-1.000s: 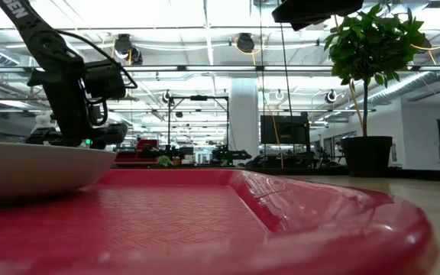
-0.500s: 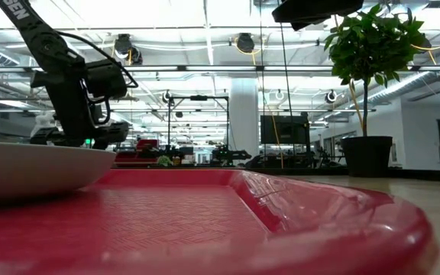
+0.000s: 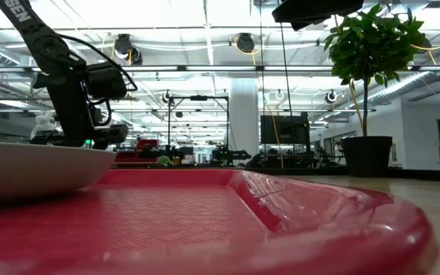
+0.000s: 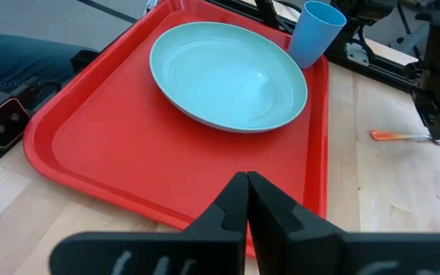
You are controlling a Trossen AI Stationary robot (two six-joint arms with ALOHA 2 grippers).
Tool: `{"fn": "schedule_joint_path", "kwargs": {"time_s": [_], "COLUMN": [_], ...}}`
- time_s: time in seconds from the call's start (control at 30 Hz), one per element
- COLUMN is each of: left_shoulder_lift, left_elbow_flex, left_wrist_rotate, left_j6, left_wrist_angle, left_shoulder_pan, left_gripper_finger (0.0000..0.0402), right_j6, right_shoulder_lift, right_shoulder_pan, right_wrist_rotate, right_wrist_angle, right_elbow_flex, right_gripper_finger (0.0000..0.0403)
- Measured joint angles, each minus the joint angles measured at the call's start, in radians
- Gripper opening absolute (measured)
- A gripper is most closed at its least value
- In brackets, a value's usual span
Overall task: Pick and place plate/cup/fork/spoon on tray
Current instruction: Put the orange fork on the tray
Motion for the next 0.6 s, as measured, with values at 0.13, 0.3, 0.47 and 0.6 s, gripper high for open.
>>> {"fn": "schedule_joint_path", "kwargs": {"time_s": [0.13, 0.3, 0.47, 0.6], "left_shoulder_lift": [0.0, 0.0, 0.001, 0.033], "left_elbow_flex": [0.0, 0.0, 0.0, -0.001], "left_wrist_rotate": [0.0, 0.002, 0.006, 0.01], "left_j6": [0.002, 0.002, -0.014, -0.002], "left_wrist_angle": [0.0, 0.0, 0.0, 0.012], "left_shoulder_pan": [0.007, 0.015, 0.015, 0.027], "left_gripper_finger": [0.017, 0.017, 0.017, 0.017], "right_j6": [-0.006, -0.007, -0.009, -0.011], "right_shoulder_lift": [0.0, 0.0, 0.0, 0.0], "right_shoulder_pan": [0.0, 0.0, 0.0, 0.0], "right_wrist_rotate": [0.0, 0.0, 0.0, 0.0], "right_wrist_angle": [0.0, 0.0, 0.0, 0.0], "right_elbow_flex": [0.0, 0.0, 0.0, 0.0], "right_gripper_finger": [0.0, 0.0, 0.0, 0.0]}}
